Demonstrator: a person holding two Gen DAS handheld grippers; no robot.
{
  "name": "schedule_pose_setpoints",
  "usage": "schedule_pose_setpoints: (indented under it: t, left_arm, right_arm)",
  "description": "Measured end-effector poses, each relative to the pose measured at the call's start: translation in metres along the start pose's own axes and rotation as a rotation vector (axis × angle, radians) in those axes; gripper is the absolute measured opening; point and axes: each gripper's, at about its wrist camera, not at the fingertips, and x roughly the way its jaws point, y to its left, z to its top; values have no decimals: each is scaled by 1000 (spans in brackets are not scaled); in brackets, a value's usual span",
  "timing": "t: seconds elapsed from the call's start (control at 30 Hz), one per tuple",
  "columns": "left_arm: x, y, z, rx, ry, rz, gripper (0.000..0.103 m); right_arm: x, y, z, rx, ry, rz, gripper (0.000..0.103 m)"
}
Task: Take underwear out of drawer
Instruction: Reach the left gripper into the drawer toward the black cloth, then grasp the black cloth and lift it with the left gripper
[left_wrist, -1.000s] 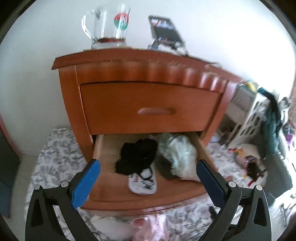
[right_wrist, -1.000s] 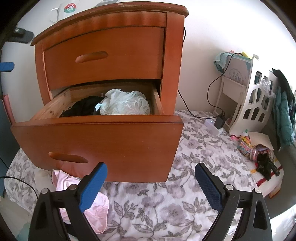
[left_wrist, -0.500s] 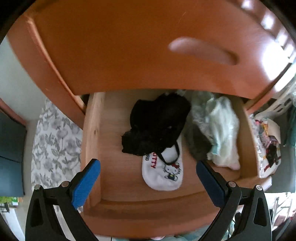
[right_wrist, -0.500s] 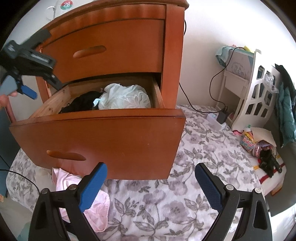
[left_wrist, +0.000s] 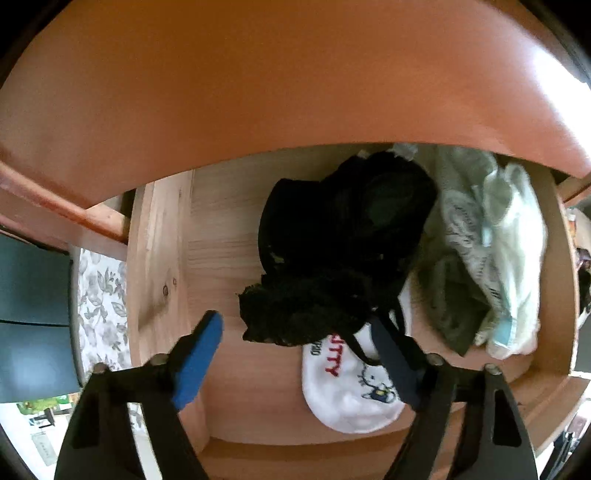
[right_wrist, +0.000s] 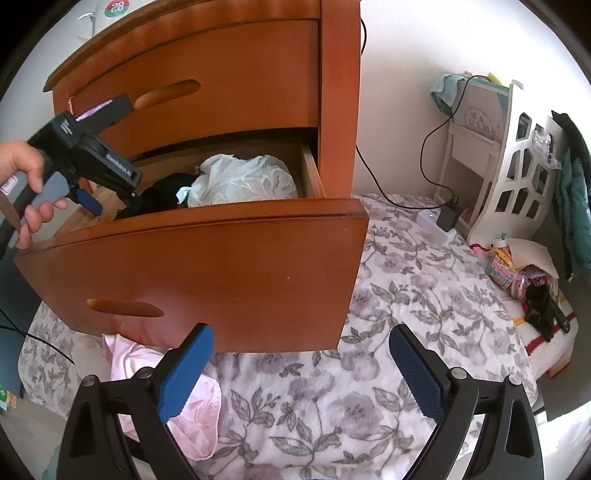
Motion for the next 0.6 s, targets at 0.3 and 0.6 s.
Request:
schedule_pose_setpoints:
  t: [0.3, 0.6]
  left_arm:
    - [24, 3, 7, -14, 62, -51, 68]
    - [41, 22, 14, -74, 106, -113, 53]
  right_arm:
    - [4, 0, 1, 0, 17, 2, 98]
    - [4, -1, 0, 1, 18, 2, 98]
